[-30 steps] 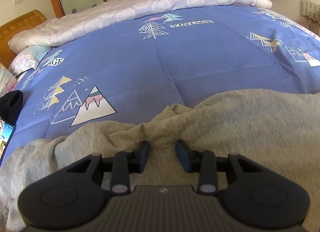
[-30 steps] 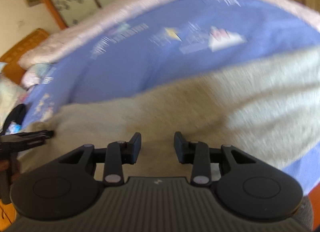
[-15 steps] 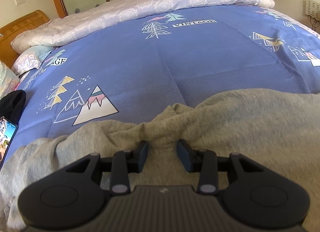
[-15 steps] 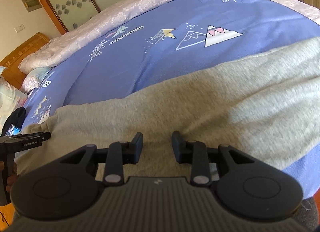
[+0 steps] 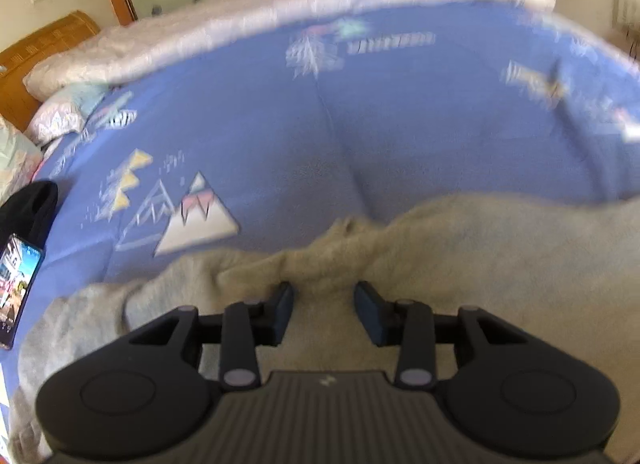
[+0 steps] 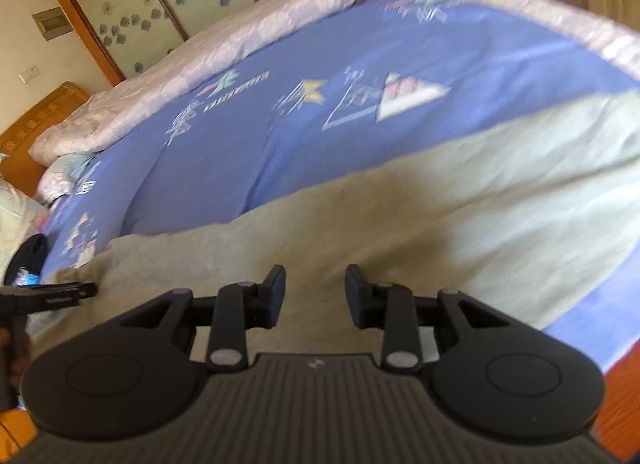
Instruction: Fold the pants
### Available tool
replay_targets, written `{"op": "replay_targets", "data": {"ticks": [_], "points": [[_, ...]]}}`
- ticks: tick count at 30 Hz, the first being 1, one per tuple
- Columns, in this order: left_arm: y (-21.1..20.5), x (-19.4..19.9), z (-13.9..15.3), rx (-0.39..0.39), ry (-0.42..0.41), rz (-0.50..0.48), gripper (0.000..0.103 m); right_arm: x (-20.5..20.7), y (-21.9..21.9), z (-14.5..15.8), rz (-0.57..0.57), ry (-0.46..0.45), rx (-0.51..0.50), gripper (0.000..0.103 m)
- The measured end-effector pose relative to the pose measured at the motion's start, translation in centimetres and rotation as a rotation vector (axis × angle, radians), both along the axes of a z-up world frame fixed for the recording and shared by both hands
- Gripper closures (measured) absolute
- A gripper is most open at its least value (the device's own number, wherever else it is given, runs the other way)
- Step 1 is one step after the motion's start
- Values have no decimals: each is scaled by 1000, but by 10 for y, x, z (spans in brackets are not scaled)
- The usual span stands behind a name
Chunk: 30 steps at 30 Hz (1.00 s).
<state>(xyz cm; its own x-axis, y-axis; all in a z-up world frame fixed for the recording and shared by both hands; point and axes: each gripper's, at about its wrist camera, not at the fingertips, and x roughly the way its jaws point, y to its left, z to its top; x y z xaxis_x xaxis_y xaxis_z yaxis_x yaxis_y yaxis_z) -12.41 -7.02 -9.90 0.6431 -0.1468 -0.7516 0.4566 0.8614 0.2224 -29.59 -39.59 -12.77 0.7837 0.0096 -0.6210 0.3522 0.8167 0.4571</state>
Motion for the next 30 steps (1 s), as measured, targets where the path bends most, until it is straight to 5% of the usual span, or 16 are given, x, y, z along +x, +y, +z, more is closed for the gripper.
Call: {"op": "replay_targets", "data": {"ticks": [7,14,19,24,30], "points": [[-36,-42,29,-168,44,-175,67,-17,-31,5,-90,-7,-38,68],[-79,-77,3,-130,133,-325,67,-36,-57,1,-154,-15,-28,68],[-86,-66,-29,-81,225,-286,65,-80,-102,0,-318,-84,-42,67],[-85,-58,-28,-95,250,-257,64,-122,-150,-24,-499,-123,86,63],[-95,-60,-30,-49,234,-261,64,-122,-168,-57,-506,-184,273,63]]}}
